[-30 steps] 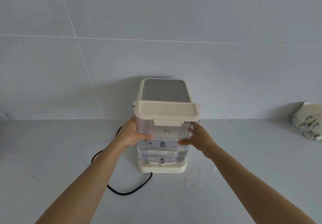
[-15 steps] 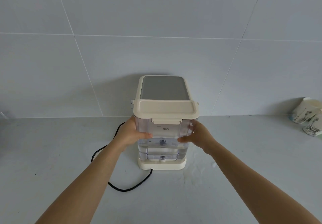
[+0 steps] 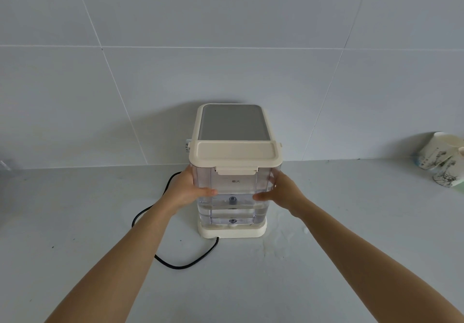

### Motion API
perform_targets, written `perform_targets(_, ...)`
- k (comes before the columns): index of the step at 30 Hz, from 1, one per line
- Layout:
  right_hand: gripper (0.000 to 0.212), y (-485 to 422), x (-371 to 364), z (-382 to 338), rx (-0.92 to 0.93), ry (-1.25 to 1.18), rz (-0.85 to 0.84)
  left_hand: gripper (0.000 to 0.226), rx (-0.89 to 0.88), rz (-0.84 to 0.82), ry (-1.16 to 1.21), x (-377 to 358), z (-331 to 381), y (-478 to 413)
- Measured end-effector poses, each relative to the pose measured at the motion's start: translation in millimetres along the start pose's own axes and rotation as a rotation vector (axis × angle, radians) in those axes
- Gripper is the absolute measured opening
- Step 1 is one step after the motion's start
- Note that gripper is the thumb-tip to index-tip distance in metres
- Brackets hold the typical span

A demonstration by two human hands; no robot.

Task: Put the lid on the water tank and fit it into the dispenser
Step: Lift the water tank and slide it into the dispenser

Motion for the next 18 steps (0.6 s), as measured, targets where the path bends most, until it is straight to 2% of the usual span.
perform_targets(5, 0.082, -1.1, -1.6, 3.1, 0.002, 0.011, 0.005, 0.056, 0.013, 0.011, -0.018, -0.4, -0.7, 1.3)
perform_targets(12, 0.081, -3.9, -2.5, 5.7, 0.007, 0.008, 0.008, 0.069, -0.012, -0.018, -0.047, -0.5, -0.7, 3.9)
perform_targets(18, 0.085, -5.0, -4.0, 8.5, 0.007, 0.005, 0.012, 0.059, -0.002, 0.014, -0.045, -3.0, 0.9, 8.4)
Point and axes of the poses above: each hand's wrist, its own y-axis away from the middle knuckle, its own x-axis out of the back of the hand, z = x × y, the point moved 4 cm from there along -y, towards the middle knuckle, and after that the axes turned 1 degree about z, right-handed, at the moved point
